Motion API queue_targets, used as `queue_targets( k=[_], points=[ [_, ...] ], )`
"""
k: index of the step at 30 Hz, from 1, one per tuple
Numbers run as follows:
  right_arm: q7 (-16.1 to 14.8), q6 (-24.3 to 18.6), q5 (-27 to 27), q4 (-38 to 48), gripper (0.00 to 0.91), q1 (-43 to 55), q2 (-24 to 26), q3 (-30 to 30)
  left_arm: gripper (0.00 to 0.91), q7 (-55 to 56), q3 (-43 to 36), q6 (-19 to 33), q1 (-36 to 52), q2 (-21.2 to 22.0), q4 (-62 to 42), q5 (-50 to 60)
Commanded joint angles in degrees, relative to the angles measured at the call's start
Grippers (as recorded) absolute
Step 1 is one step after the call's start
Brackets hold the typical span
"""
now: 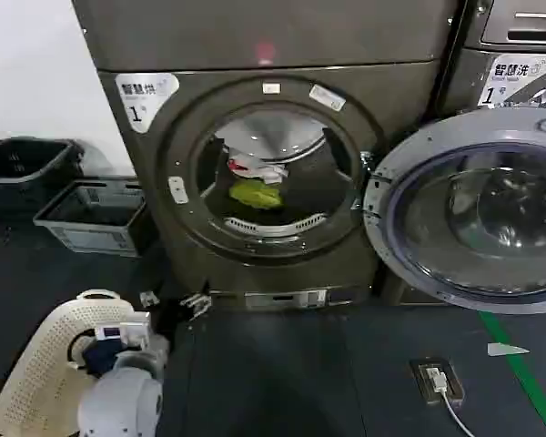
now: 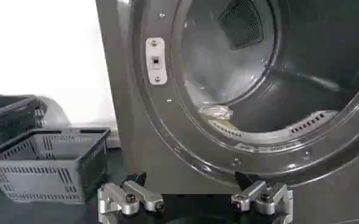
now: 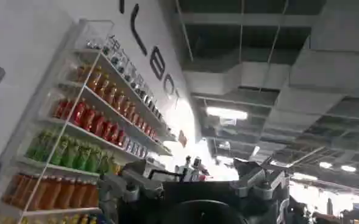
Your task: Grasp the clothes from the dryer.
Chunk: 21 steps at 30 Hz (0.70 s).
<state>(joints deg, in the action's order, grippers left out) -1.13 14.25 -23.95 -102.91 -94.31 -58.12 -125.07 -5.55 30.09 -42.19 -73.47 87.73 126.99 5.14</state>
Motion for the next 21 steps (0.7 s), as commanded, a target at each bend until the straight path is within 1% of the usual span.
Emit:
queue_targets(
  k=[1,6,12,21],
  points=[
    [2.0,-3.4,-1.5,1.0,0.907,-0.1,0.2,0.5,0.907,0.1,-0.2,-2.8,-0.2,0.1,0.2,0.0],
    [2.3,-4.5,-1.1,0.7,0.907,-0.2,-0.2,1.0,0.907,0.0,-0.4,-2.8,-0.3,0.2,0.3,-0.1],
    [3.4,-3.6,-1.2,0.7,0.907,0.0,-0.2,1.4,0.907,0.0,-0.4,-2.8,-0.3,0.1,0.3,0.0],
    [4.0,-3.2,-1.6,0.8,0.907,0.1,-0.2,1.5,0.907,-0.2,-0.6,-2.8,-0.2,0.2,0.1,0.0]
  ],
)
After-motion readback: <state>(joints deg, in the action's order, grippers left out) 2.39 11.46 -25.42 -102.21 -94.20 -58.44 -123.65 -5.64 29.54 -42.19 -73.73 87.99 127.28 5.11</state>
